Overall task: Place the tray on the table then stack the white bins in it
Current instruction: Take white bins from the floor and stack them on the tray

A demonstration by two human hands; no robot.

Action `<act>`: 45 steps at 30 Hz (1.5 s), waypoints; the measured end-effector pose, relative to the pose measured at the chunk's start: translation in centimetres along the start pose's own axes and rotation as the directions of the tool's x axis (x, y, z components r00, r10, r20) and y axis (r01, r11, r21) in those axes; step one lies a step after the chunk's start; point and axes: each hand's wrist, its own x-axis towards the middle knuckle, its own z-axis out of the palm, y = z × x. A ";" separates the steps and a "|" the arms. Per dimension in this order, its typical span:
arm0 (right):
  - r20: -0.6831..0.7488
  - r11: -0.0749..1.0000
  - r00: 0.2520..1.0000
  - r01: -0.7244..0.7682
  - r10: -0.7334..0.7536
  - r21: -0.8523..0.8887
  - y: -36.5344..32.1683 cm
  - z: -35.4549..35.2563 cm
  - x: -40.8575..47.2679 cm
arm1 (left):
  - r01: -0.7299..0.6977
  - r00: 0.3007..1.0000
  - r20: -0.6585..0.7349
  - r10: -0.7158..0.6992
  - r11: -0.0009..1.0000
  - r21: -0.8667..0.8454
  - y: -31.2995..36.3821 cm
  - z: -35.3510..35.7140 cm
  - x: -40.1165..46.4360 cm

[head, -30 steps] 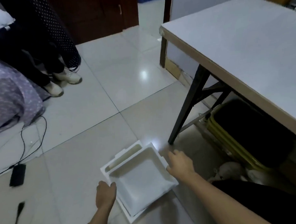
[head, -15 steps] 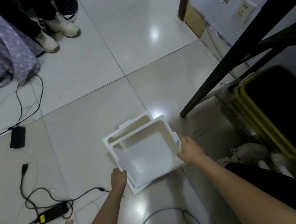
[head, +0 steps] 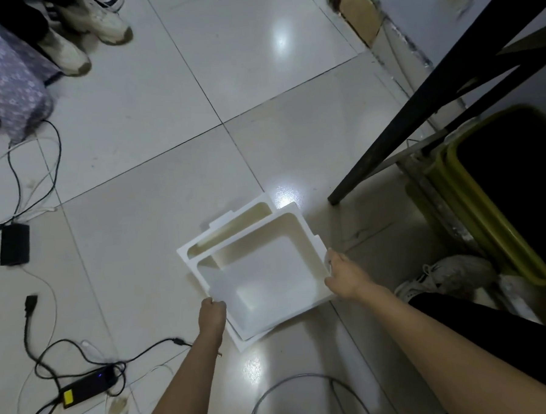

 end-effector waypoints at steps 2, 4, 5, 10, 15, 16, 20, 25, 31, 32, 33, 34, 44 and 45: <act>0.001 1.000 1.000 0.006 -0.006 0.023 0.2 0.2 0.2 | -0.004 1.000 0.026 0.004 1.000 0.000 -0.1 -0.2 0.2; 0.009 0.999 1.000 0.008 -0.009 0.042 0.3 0.5 0.5 | 0.002 0.998 0.069 -0.001 1.000 -0.016 -0.3 -0.2 0.5; 0.015 0.999 1.000 0.013 -0.014 0.052 0.3 0.6 0.6 | 0.005 0.997 0.074 -0.003 1.000 -0.024 -0.4 -0.2 0.7; -0.001 0.993 1.000 0.012 -0.012 0.120 -0.1 0.4 0.8 | 0.021 0.996 0.083 -0.014 0.996 -0.083 -0.6 -0.3 1.5; 0.014 0.977 1.000 0.016 -0.019 0.211 0.0 0.3 1.0 | 0.033 0.999 0.043 -0.027 0.990 -0.140 -0.8 0.1 2.5; 0.010 0.976 1.000 0.013 -0.015 0.218 0.0 0.2 1.0 | 0.032 0.999 0.036 -0.028 0.990 -0.136 -0.9 0.2 2.5; -0.026 0.970 1.000 0.024 -0.018 0.241 -0.2 -0.2 0.9 | 0.022 1.000 0.022 -0.019 0.986 -0.164 -1.5 0.5 2.6; -0.071 0.967 0.997 0.041 -0.024 0.251 0.1 -0.5 0.0 | -0.001 1.000 -0.008 -0.001 0.977 -0.214 -1.6 0.7 2.0; -0.132 0.948 0.991 0.027 0.016 0.317 0.6 -1.3 -2.1 | -0.086 0.994 -0.087 0.069 0.975 -0.206 -1.0 0.9 0.3; -0.151 0.940 0.988 0.031 0.022 0.339 0.7 -1.5 -2.7 | -0.109 0.991 -0.094 0.091 0.974 -0.197 -0.7 0.9 -0.3; -0.174 0.929 0.984 0.037 0.029 0.369 0.7 -1.6 -3.2 | -0.139 0.987 -0.107 0.119 0.971 -0.197 -0.6 1.0 -0.7; -0.201 0.914 0.979 0.045 0.041 0.402 0.8 -1.7 -3.7 | -0.165 0.982 -0.128 0.141 0.965 -0.203 -0.3 1.0 -1.2; -0.360 0.856 0.932 0.153 0.041 0.494 -0.7 -4.2 -9.5 | -0.482 0.822 -0.327 0.466 0.876 0.038 4.4 -3.4 -7.5; -0.370 0.855 0.929 0.173 0.024 0.488 -1.3 -4.8 -10.0 | -0.509 0.799 -0.329 0.503 0.858 0.075 5.1 -4.3 -7.7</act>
